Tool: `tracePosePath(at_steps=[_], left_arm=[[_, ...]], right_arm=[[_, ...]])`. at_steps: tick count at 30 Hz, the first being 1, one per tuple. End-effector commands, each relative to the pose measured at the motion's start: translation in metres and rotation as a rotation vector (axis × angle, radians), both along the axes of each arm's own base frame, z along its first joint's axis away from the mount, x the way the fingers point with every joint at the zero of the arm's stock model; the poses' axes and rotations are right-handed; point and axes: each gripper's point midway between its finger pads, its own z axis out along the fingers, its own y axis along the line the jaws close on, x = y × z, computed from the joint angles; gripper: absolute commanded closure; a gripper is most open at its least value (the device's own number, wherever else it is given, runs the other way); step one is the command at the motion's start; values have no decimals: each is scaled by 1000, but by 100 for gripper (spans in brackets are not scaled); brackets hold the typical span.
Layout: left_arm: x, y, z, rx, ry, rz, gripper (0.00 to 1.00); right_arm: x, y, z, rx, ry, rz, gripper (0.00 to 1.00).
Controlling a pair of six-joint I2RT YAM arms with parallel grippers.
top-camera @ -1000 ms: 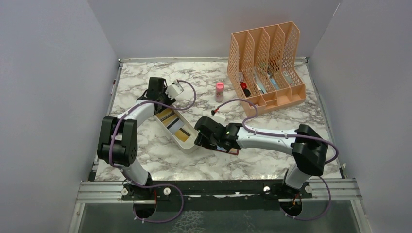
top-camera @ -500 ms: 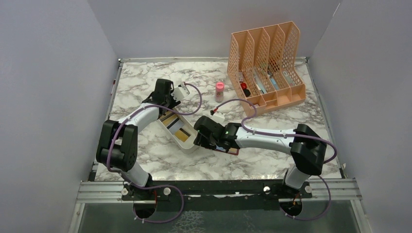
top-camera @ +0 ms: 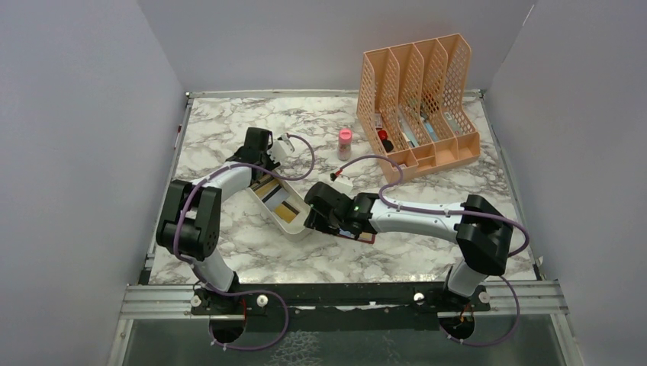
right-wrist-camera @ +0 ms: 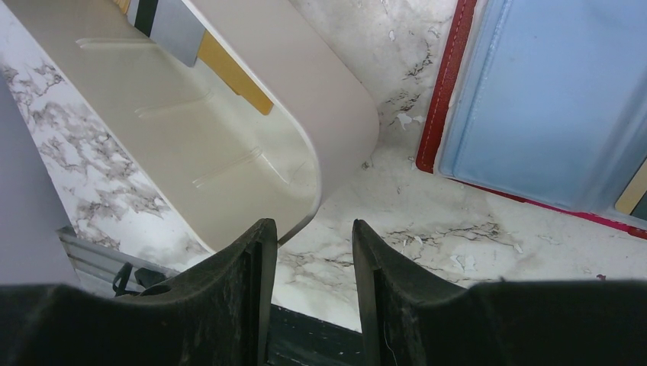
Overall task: Put the credit cards into the card holder
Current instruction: Pick up the credit card from the storage box.
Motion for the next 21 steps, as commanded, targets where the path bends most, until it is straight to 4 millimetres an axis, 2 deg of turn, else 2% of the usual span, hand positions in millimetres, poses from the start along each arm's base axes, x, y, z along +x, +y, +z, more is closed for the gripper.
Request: tracePosePath(at_steps=[1, 14, 21], left_arm=[[5, 10, -4, 45, -21, 25, 43], [8, 14, 3, 80, -25, 29, 64], [9, 14, 19, 78, -56, 29, 66]], right_arm=[[-3, 2, 5, 13, -8, 7, 55], [-4, 3, 5, 20, -2, 16, 55], [-5, 3, 3, 18, 1, 21, 55]])
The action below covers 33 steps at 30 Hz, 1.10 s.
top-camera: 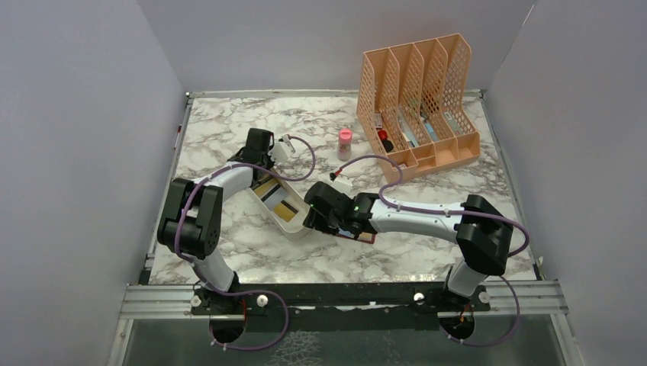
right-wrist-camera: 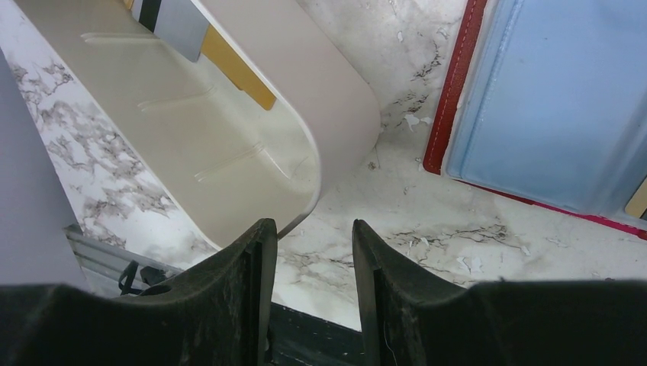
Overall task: Put the credit cards into the card holder
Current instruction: Pick up the credit card from the storage box.
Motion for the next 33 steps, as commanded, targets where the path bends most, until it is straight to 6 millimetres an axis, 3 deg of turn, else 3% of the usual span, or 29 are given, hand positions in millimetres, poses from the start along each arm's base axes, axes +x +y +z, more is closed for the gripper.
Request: tracePosePath(at_steps=[1, 20, 25, 28, 33], left_arm=[[8, 9, 25, 33, -66, 26, 66], [8, 8, 42, 29, -78, 26, 73], [6, 2, 43, -13, -49, 23, 84], [2, -2, 48, -50, -35, 34, 93], [-8, -16, 60, -167, -24, 35, 100]], right_arm=[[-6, 0, 2, 6, 4, 19, 55], [-5, 3, 2, 8, 1, 29, 55], [-5, 4, 4, 6, 0, 34, 55], [-5, 3, 5, 8, -1, 34, 55], [-7, 2, 10, 19, -3, 40, 55]])
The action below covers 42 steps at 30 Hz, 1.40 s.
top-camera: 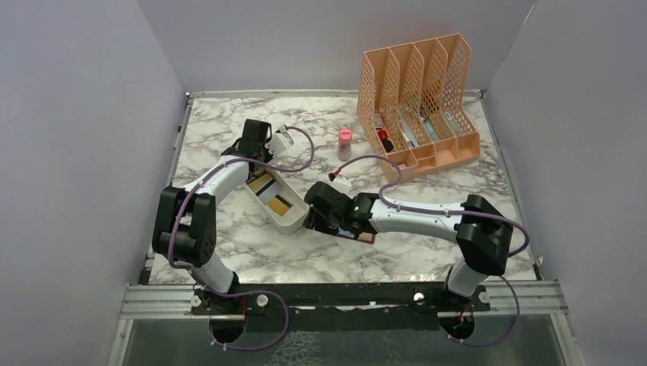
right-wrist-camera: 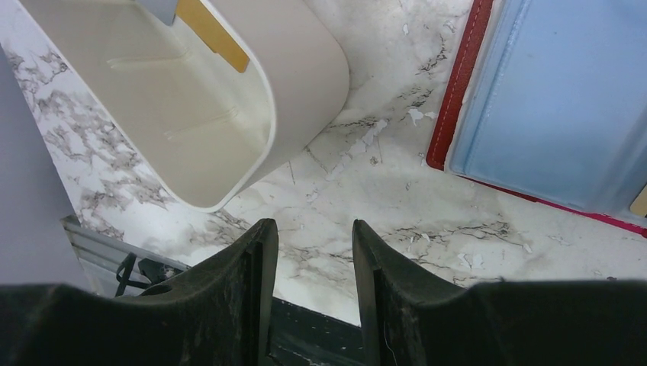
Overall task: Put the credit cards into the card holder
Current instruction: Pick up the credit card from the storage box.
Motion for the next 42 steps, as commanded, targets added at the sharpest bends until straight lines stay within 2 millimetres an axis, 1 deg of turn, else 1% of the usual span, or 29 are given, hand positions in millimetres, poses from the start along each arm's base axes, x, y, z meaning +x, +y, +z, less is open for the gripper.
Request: tracePosePath(at_steps=[1, 5, 7, 11, 15, 17, 20, 22, 25, 28, 31, 35, 38, 42], left_arm=[[-4, -19, 36, -159, -50, -6, 100], [-14, -35, 45, -273, -46, -29, 100], [-17, -40, 54, -317, -65, -24, 100], [-19, -42, 77, -385, -125, 14, 100], [-21, -45, 103, -479, -191, 80, 100], [-23, -49, 119, -554, -231, 109, 100], [-30, -60, 140, -726, -287, 166, 100], [-38, -70, 152, -828, -300, 167, 100], [-56, -86, 164, -965, -295, 128, 100], [-74, -99, 170, -1083, -277, 103, 100], [-88, -100, 177, -1170, -292, 139, 100], [-107, -105, 177, -1263, -258, 165, 100], [-117, -109, 168, -1291, -217, 159, 100], [-125, -112, 144, -1296, -165, 172, 100]], right_arm=[[-5, 0, 11, 20, -11, 22, 55], [-8, -4, 13, 23, -5, 25, 55], [-10, -8, 13, 19, -6, 22, 55], [-7, -22, 17, -10, -38, 8, 55], [-1, -44, 20, -89, -110, 3, 55], [3, -58, 18, -139, -135, -14, 55], [7, -73, 13, -215, -167, -17, 55], [9, -79, 9, -261, -190, 3, 54], [15, -89, 1, -342, -221, 7, 52], [19, -92, -9, -393, -213, 2, 50], [24, -94, -20, -438, -202, -1, 48], [28, -94, -38, -468, -168, -11, 47], [31, -90, -46, -477, -157, -15, 47], [34, -85, -54, -485, -152, -9, 48]])
